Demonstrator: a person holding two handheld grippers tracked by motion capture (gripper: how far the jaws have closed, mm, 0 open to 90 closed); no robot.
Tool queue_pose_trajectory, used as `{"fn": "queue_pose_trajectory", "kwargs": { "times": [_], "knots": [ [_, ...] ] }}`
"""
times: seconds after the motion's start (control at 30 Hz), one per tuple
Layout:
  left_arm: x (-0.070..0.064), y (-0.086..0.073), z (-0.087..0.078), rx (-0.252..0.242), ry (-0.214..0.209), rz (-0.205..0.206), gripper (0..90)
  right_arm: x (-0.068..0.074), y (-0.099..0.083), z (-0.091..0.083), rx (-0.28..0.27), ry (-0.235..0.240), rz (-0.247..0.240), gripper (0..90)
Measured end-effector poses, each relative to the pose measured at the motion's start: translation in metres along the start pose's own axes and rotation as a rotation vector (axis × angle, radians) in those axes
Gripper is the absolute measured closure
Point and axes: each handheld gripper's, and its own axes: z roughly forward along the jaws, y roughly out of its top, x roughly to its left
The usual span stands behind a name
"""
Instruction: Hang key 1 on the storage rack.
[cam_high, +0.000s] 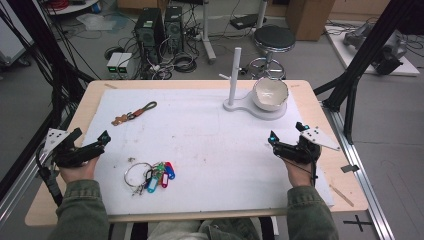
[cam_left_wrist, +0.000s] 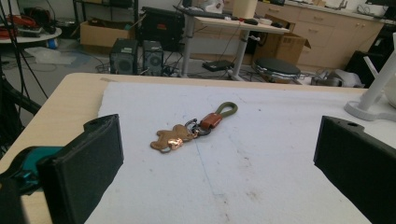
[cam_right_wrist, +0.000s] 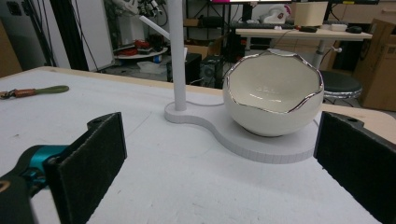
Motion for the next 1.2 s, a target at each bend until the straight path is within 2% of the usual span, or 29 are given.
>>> {"fn": "queue_pose_trajectory", "kwargs": {
  "times": [0.37, 0.6, 0.87, 1.03, 1.2],
  "knots": [
    [0.002, 0.002, 0.001, 0.011, 0.005, -0.011, 1.9, 0.002, -0.001, 0.001, 0.005, 0.002, -0.015, 1.4],
    [0.001, 0.005, 0.006, 0.044, 0.018, 0.015, 1.9, 0.001, -0.001, 0.001, 0.009, 0.004, -0.003, 1.4],
    [-0.006, 0.018, 0.024, 0.077, -0.029, 0.020, 1.9, 0.002, -0.001, 0.001, 0.009, 0.000, -0.011, 1.4],
    [-0.010, 0.025, 0.035, 0.102, -0.042, 0.057, 1.9, 0.002, -0.002, 0.001, 0.014, -0.005, -0.027, 1.4],
    [-0.015, 0.034, 0.046, 0.125, -0.057, 0.076, 1.9, 0.002, -0.002, 0.001, 0.014, -0.003, -0.030, 1.4]
  ]
}}
